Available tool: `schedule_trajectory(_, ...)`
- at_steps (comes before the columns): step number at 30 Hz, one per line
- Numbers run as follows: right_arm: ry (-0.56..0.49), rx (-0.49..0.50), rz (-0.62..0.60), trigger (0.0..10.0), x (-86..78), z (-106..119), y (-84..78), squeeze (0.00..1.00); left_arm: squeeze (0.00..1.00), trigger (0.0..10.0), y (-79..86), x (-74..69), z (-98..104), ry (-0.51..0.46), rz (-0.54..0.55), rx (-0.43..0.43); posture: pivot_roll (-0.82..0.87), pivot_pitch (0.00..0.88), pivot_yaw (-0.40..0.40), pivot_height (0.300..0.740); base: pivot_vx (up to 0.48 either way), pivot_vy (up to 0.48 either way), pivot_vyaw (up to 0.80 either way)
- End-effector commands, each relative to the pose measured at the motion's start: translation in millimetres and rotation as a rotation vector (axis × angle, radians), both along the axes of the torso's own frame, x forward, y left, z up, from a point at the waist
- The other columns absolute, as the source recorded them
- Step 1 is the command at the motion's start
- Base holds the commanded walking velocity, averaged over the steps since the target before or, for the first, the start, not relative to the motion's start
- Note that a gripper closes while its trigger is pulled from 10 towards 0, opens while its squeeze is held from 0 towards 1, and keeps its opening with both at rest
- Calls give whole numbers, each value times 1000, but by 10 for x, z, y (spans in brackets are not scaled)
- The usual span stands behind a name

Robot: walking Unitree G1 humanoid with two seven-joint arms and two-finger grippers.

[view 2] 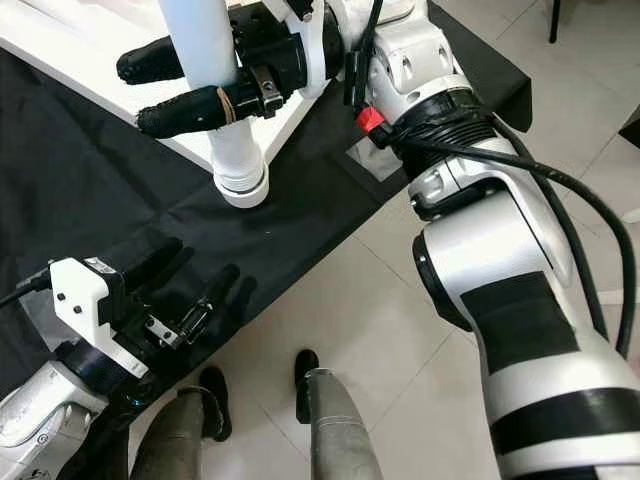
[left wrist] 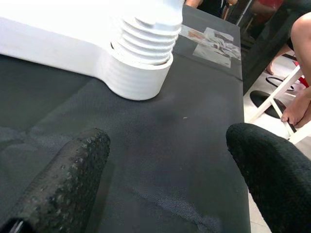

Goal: Building children table

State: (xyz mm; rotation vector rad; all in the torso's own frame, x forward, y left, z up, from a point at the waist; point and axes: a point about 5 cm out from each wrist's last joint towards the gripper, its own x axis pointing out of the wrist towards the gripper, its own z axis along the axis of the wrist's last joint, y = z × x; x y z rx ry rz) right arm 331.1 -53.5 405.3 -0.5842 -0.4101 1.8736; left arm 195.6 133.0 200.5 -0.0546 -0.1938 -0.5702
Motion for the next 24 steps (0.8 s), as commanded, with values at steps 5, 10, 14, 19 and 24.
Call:
schedule_trajectory(5,18,-46,76,10000,-60,-121,71,0,0,10000,-32,-44,-10,0,-9,0,6,466,-69,740,0,0,0)
schedule_trajectory(10,22,-54,87,10000,-77,-145,68,0,0,10000,-35,-45,-8,-2,-7,2,5,466,-73,740,0,0,0)
schedule_trajectory(14,30,-61,93,10000,-93,-155,65,0,0,10000,-39,-44,-4,-5,-7,4,5,466,-73,740,0,0,0)
schedule_trajectory(19,43,-50,92,10000,-90,-144,58,0,0,10000,-44,-46,-2,-6,-8,5,-1,467,-73,740,0,0,0)
schedule_trajectory(24,72,-11,71,10000,-48,-137,16,0,0,10000,-46,-43,-1,-7,-9,7,-1,467,-69,740,0,0,0)
